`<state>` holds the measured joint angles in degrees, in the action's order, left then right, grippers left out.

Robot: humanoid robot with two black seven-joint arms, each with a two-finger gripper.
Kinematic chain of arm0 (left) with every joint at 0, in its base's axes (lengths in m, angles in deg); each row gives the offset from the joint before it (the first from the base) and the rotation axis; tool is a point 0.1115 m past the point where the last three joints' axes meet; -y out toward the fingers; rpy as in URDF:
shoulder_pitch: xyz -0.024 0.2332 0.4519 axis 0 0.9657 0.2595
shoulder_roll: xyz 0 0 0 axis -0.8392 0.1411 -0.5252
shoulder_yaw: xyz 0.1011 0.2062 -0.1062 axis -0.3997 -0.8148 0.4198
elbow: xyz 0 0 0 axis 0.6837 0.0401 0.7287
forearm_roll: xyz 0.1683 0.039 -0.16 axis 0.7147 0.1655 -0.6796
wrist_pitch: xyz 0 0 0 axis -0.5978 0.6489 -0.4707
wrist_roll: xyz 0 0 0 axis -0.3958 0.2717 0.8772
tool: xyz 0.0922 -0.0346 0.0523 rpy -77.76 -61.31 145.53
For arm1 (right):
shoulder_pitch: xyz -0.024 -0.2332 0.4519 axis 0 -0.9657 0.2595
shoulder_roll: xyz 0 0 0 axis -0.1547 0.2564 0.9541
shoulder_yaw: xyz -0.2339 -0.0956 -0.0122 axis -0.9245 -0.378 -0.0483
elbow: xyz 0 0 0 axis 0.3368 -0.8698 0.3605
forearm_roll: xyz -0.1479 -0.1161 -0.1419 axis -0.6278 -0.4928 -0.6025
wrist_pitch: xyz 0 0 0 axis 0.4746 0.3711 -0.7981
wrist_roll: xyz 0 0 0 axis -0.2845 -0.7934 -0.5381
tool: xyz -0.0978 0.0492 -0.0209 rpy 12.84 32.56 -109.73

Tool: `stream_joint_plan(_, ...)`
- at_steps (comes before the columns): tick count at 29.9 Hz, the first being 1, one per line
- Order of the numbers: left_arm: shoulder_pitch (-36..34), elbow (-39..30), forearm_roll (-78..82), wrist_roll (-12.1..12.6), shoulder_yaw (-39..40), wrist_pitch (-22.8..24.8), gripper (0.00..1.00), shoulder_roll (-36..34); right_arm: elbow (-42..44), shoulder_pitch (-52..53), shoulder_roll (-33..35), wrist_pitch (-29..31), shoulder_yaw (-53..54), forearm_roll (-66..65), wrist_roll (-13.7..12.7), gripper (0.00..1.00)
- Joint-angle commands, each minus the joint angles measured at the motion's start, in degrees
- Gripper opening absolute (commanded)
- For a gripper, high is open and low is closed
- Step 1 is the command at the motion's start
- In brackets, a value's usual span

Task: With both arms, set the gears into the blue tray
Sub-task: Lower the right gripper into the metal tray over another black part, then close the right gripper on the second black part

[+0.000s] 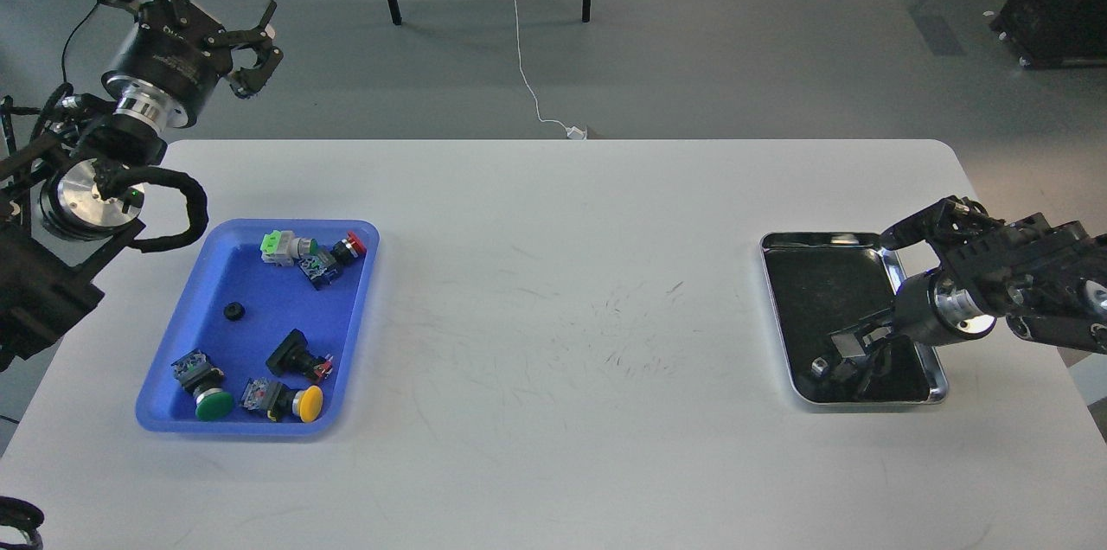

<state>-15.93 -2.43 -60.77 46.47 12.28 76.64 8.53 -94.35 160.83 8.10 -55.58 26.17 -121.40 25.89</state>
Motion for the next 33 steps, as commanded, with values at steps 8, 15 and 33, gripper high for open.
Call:
stream_joint_plan(8,-0.1,0.0,0.0,1.0,0.2,0.0,0.98,-0.7,-0.1,-0.3,0.3,0.0,0.0,0.0,-0.7,0.38)
stream_joint_plan(15,-0.2,-0.1,0.0,1.0,0.2,0.1,0.98,-1.1,-0.7,-0.3,0.7,0.0,0.4,0.3,-0.9,0.32)
stream_joint_plan(33,-0.3,-0.1,0.0,1.0,0.3,0.3,0.98,-1.8,-3.4,0.3,3.5,0.0,0.8,0.4,-2.1,0.39)
